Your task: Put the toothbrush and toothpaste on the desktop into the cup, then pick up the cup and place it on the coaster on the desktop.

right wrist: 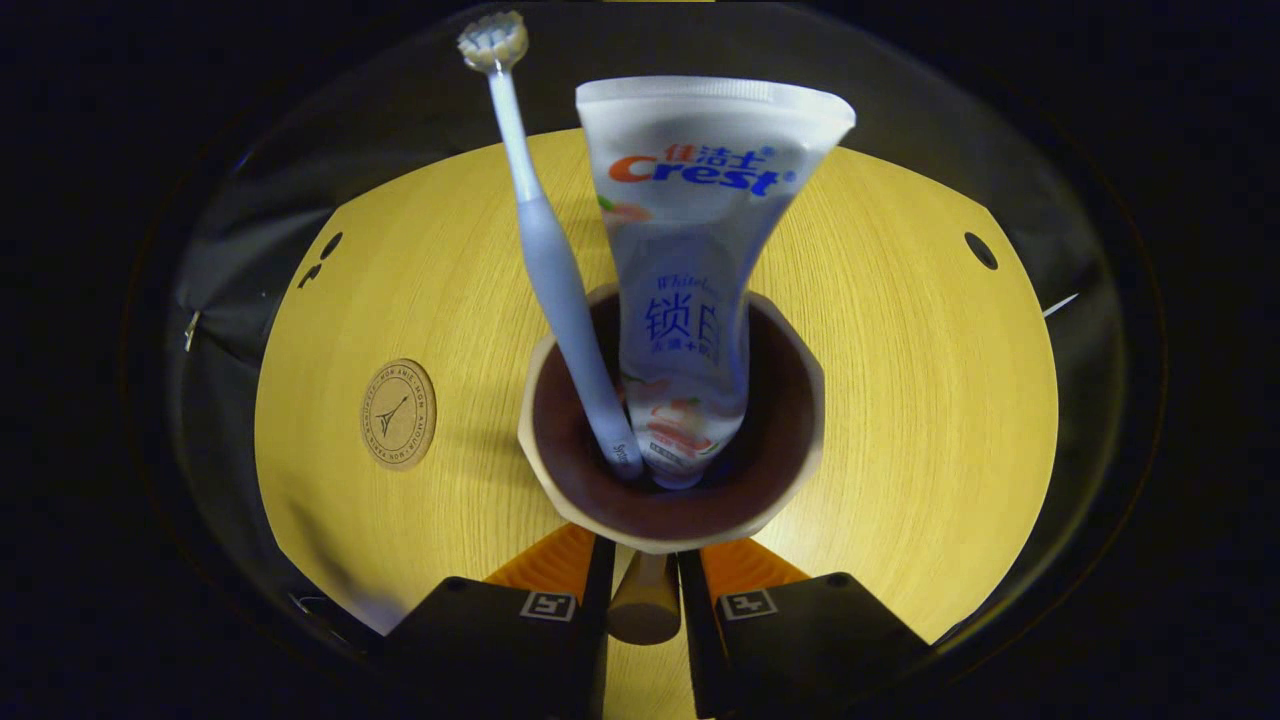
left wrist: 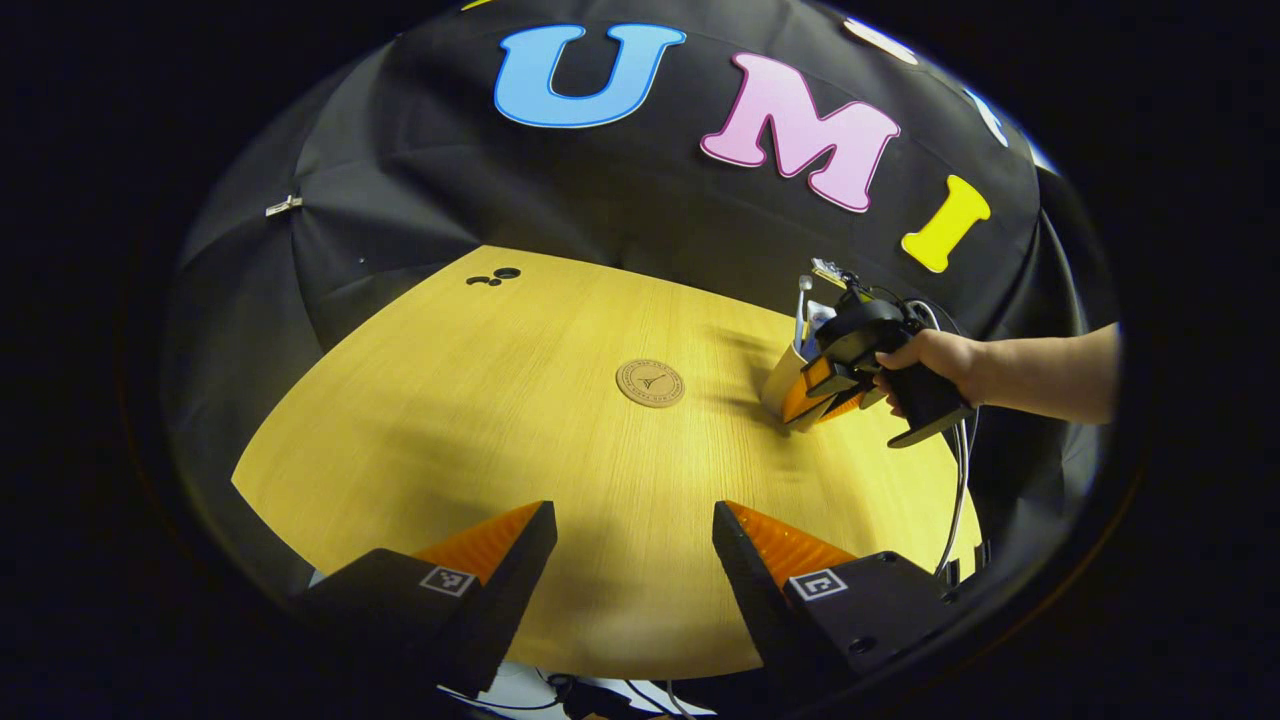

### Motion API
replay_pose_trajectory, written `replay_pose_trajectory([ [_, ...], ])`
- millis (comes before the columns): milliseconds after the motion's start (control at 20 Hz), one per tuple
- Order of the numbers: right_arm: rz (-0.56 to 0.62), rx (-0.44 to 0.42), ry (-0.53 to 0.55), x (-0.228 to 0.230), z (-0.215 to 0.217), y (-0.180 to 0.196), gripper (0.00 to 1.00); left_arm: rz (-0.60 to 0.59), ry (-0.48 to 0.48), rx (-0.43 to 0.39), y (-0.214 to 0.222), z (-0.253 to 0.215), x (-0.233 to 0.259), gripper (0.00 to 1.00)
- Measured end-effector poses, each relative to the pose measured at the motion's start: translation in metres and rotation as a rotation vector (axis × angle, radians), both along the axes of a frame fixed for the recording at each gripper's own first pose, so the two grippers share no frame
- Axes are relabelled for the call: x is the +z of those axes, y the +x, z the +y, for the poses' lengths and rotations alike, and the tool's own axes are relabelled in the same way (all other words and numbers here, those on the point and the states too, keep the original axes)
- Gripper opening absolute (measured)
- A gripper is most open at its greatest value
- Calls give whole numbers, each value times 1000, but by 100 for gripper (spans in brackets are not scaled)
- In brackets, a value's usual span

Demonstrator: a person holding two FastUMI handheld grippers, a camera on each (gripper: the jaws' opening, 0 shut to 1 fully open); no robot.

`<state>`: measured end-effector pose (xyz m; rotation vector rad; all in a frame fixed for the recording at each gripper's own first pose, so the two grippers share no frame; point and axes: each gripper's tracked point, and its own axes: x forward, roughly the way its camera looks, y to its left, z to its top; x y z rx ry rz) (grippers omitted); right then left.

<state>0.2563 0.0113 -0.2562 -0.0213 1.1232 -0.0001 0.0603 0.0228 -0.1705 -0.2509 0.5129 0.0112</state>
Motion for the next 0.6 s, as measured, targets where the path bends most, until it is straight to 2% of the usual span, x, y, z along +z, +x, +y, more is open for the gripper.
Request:
replay_pose_trajectory([
  [100,15,-1,1,-2,0,-1,37,6,0,-6,-1,-4,-2,98],
  [150,12,0,-7,-3,-1,-1,31,9,-1,-10,-1,-6,-2,98],
  [200,9,7,-22,-3,-2,-1,35,11,-1,-13,-1,-8,-4,98],
  [300,8,21,-39,-5,-3,0,33,14,1,-15,-1,-10,-5,98],
  [350,2,21,-45,-4,-4,0,39,15,3,-16,-2,-11,-5,98],
  [400,-1,25,-51,-3,-5,-1,32,17,4,-17,-1,-12,-5,98],
  [500,-20,30,-63,-1,-6,1,31,16,5,-21,0,-12,-5,98],
  [550,-45,30,-72,2,-7,5,26,15,7,-21,0,-12,-6,98],
  [600,-57,33,-79,2,-7,8,31,17,7,-20,0,-11,-6,98],
])
